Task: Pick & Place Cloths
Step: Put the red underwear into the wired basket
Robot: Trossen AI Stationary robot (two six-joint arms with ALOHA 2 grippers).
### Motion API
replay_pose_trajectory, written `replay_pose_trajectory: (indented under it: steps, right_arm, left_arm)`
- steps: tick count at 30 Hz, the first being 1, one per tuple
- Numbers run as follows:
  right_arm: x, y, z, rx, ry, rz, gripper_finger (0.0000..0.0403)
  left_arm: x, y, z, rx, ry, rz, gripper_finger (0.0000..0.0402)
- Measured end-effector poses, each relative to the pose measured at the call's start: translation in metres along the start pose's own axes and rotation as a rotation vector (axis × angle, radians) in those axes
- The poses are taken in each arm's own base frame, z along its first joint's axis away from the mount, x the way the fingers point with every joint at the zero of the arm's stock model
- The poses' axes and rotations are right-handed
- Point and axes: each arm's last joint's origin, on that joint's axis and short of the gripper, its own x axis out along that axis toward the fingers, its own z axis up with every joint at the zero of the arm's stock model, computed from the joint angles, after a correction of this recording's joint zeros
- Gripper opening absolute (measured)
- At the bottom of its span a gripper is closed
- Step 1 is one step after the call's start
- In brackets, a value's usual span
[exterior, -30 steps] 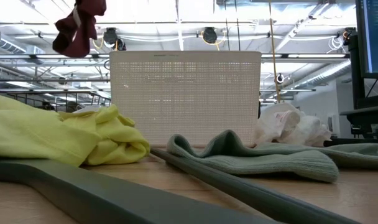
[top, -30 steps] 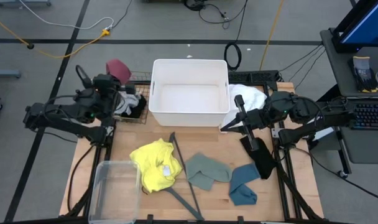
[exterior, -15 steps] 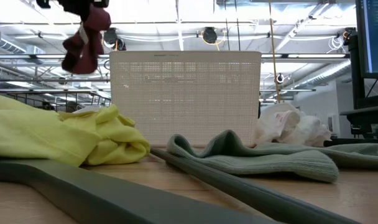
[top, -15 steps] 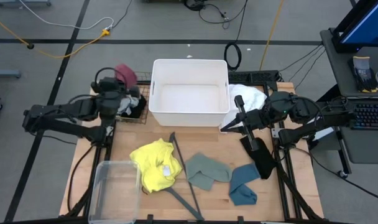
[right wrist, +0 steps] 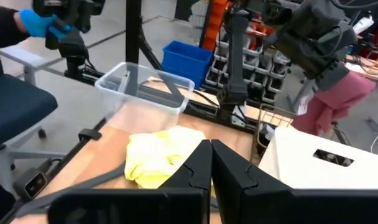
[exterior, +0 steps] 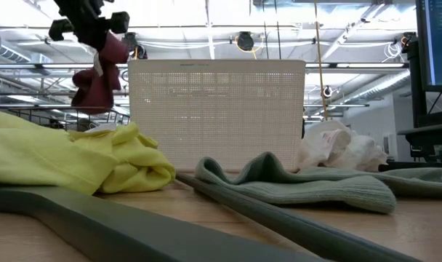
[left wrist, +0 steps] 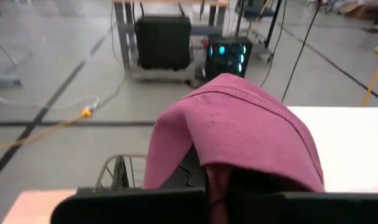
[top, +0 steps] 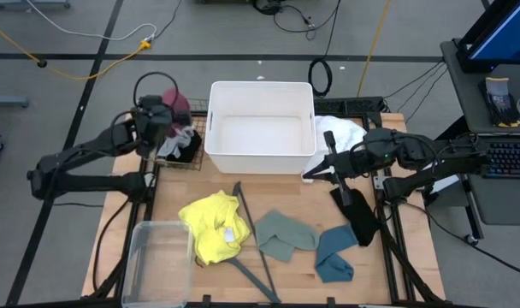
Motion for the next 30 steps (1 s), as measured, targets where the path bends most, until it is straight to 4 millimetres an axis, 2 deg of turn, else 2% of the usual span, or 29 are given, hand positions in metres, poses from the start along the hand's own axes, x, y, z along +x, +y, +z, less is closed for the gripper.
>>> replay_pose_trajectory:
  steps: [9, 16, 30]
  right_arm:
    - [0.0, 0.001, -0.004, -0.021, 0.044, 0.009, 0.0]
    - [0.0, 0.001, -0.004, -0.026, 0.046, 0.009, 0.0]
    - [0.0, 0.001, -0.005, -0.022, 0.052, 0.01, 0.0]
  left_arm:
    - [0.018, 0.019, -0.007, -0.057, 0.178, 0.047, 0.0]
    - [0.033, 0.019, -0.014, -0.057, 0.289, 0.066, 0.0]
    - [0.093, 0.01, -0.045, -0.008, 0.558, 0.178, 0.0001]
